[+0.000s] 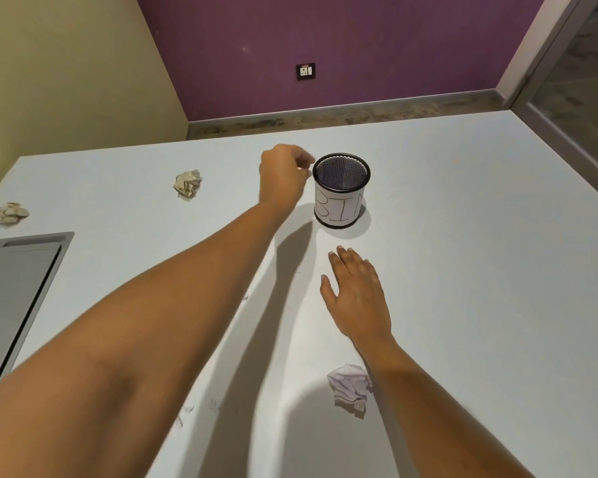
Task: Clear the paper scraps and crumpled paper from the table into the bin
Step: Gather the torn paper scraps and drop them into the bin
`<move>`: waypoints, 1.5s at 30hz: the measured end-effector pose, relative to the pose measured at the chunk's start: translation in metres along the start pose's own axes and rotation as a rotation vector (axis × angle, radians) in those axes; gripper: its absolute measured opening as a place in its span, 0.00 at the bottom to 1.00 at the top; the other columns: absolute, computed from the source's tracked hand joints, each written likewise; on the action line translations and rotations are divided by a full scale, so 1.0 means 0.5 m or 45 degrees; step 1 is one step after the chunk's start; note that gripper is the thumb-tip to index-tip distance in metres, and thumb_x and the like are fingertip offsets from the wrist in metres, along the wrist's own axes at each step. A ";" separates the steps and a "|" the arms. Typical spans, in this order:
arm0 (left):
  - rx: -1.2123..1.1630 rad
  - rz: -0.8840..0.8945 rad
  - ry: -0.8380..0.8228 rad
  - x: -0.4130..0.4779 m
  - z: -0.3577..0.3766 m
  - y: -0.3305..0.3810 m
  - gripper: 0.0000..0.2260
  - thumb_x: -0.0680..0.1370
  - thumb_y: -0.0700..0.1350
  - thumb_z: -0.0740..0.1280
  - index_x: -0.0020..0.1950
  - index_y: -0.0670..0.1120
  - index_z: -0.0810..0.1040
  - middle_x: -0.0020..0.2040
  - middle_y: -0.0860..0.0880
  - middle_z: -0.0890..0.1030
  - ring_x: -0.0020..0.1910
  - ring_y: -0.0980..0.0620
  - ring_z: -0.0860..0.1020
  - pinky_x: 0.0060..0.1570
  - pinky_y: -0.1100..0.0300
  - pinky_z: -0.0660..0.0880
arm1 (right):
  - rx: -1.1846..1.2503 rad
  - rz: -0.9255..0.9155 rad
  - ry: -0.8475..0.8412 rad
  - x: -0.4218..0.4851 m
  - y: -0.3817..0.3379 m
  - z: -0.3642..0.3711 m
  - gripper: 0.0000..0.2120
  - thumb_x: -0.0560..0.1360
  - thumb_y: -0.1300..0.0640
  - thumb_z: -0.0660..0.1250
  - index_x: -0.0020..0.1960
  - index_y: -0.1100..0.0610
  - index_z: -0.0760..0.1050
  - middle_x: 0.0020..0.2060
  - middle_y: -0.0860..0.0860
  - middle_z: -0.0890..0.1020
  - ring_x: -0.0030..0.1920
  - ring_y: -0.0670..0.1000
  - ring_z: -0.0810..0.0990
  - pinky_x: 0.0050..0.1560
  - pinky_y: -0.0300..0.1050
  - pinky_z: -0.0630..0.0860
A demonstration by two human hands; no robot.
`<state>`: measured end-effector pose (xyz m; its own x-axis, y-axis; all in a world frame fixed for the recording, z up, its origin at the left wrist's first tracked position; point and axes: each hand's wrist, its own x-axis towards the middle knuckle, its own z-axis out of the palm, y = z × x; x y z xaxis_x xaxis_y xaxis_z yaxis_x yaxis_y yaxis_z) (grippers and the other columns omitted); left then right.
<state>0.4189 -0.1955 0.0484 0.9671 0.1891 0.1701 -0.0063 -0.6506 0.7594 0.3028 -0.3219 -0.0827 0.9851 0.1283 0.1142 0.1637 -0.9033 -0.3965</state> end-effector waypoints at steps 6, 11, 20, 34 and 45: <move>0.279 -0.025 -0.171 -0.038 -0.096 -0.127 0.08 0.74 0.35 0.67 0.51 0.39 0.82 0.48 0.40 0.84 0.41 0.47 0.80 0.47 0.61 0.73 | -0.010 -0.010 0.014 -0.001 -0.001 -0.003 0.22 0.79 0.51 0.56 0.71 0.57 0.64 0.73 0.52 0.66 0.74 0.51 0.61 0.75 0.49 0.53; 0.517 -0.177 -0.352 -0.089 -0.129 -0.215 0.10 0.74 0.40 0.68 0.54 0.41 0.81 0.55 0.41 0.82 0.53 0.42 0.79 0.55 0.56 0.72 | -0.005 -0.009 -0.009 -0.001 0.000 -0.003 0.23 0.79 0.50 0.55 0.72 0.56 0.63 0.73 0.52 0.65 0.75 0.51 0.60 0.75 0.49 0.53; 0.647 -0.083 -0.747 -0.135 -0.131 -0.248 0.18 0.73 0.45 0.69 0.63 0.50 0.75 0.60 0.42 0.73 0.56 0.44 0.73 0.58 0.55 0.68 | -0.003 -0.008 -0.009 0.001 0.001 -0.002 0.22 0.79 0.50 0.55 0.72 0.56 0.64 0.73 0.52 0.66 0.74 0.51 0.61 0.75 0.49 0.54; 0.684 0.096 -0.526 -0.185 -0.127 -0.263 0.07 0.71 0.37 0.70 0.48 0.44 0.84 0.49 0.46 0.84 0.49 0.47 0.80 0.43 0.64 0.67 | -0.006 -0.005 -0.007 0.000 0.001 -0.002 0.23 0.79 0.50 0.55 0.72 0.56 0.63 0.73 0.52 0.65 0.75 0.51 0.60 0.75 0.49 0.53; 0.404 0.009 -0.296 -0.147 -0.079 -0.171 0.06 0.71 0.38 0.71 0.46 0.39 0.84 0.46 0.41 0.85 0.46 0.47 0.82 0.47 0.66 0.71 | -0.004 0.002 -0.007 0.001 -0.001 -0.002 0.23 0.79 0.50 0.55 0.72 0.56 0.63 0.73 0.52 0.65 0.75 0.51 0.60 0.76 0.49 0.53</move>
<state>0.3384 -0.1249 -0.0043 0.9994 0.0358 0.0005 0.0303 -0.8534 0.5204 0.3031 -0.3218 -0.0815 0.9856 0.1295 0.1085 0.1622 -0.9049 -0.3935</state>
